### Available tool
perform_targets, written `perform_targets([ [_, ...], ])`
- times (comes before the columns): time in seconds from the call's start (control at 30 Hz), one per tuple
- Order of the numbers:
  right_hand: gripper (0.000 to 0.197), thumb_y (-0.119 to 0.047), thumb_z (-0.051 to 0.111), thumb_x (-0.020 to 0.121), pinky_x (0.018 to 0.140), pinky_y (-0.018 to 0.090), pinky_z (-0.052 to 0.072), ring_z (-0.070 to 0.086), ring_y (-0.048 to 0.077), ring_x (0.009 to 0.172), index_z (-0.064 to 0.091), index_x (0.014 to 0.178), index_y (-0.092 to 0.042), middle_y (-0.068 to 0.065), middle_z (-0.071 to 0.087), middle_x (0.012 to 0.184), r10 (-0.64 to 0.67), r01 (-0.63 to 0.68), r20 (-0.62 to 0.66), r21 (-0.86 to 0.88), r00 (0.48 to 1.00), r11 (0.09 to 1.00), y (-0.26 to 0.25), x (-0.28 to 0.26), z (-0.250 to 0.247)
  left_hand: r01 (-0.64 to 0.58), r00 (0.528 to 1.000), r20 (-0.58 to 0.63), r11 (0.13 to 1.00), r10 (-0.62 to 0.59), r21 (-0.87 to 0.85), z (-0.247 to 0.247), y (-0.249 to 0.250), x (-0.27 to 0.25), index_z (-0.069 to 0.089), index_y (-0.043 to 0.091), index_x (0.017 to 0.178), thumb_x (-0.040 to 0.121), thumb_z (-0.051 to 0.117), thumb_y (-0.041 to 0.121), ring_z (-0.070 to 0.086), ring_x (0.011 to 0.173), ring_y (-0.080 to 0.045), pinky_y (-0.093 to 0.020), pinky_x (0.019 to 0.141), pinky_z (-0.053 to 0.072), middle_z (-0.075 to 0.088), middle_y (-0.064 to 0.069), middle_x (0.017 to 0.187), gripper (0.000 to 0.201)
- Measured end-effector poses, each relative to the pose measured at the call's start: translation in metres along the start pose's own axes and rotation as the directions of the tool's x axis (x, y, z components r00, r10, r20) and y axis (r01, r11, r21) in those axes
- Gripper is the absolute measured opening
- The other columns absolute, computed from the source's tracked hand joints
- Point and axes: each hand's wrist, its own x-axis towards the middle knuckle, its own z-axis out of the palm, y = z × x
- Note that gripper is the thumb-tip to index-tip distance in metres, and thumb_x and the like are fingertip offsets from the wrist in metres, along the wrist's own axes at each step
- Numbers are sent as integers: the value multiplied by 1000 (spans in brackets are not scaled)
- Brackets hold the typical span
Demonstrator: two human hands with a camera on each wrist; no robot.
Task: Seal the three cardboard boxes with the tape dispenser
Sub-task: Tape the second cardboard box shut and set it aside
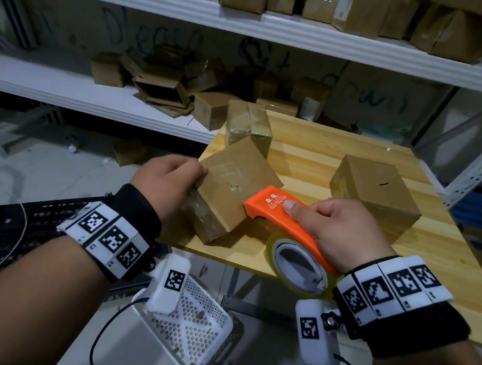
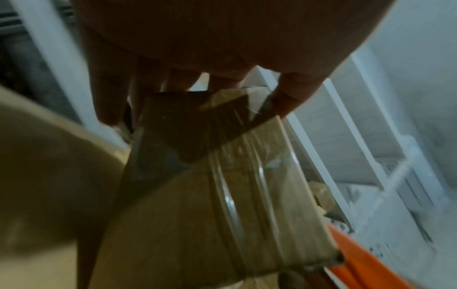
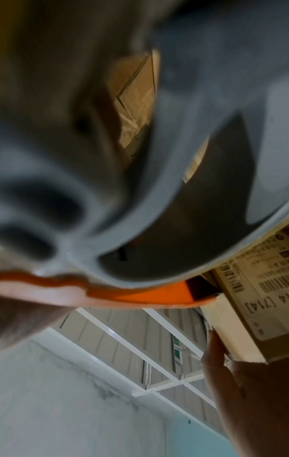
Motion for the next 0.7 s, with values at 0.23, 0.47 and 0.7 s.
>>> perform_targets([
  [0.23, 60, -70, 64, 87, 81, 49, 63, 76, 28, 71, 78, 78, -13, 9, 77, 74, -18, 17, -19, -34, 1000, 999, -2, 1, 1, -481, 866, 224, 626, 446, 614, 3, 3, -1, 59, 30, 140, 95, 48, 24, 44, 141, -18, -40, 115, 39, 41, 8, 158, 46],
  [0.47, 65, -69, 63, 89, 79, 51, 60, 74, 35, 72, 77, 79, -6, 17, 75, 77, -52, 51, -23, -18, 998, 999, -7, 2, 2, -361, 931, 237, 604, 278, 710, 6, 0, -11, 57, 24, 137, 76, 35, 90, 56, 120, -17, -36, 95, 51, 51, 5, 141, 93],
  [0.7, 59, -69, 63, 88, 79, 48, 63, 76, 28, 69, 78, 78, -13, 10, 77, 73, -34, 34, -3, -12, 999, 999, -10, -1, 1, -516, 856, 461, 318, 237, 795, 20, -4, -14, 0, 35, 160, 76, 19, 92, -8, 156, -15, -49, 126, 9, -4, 10, 170, 103],
])
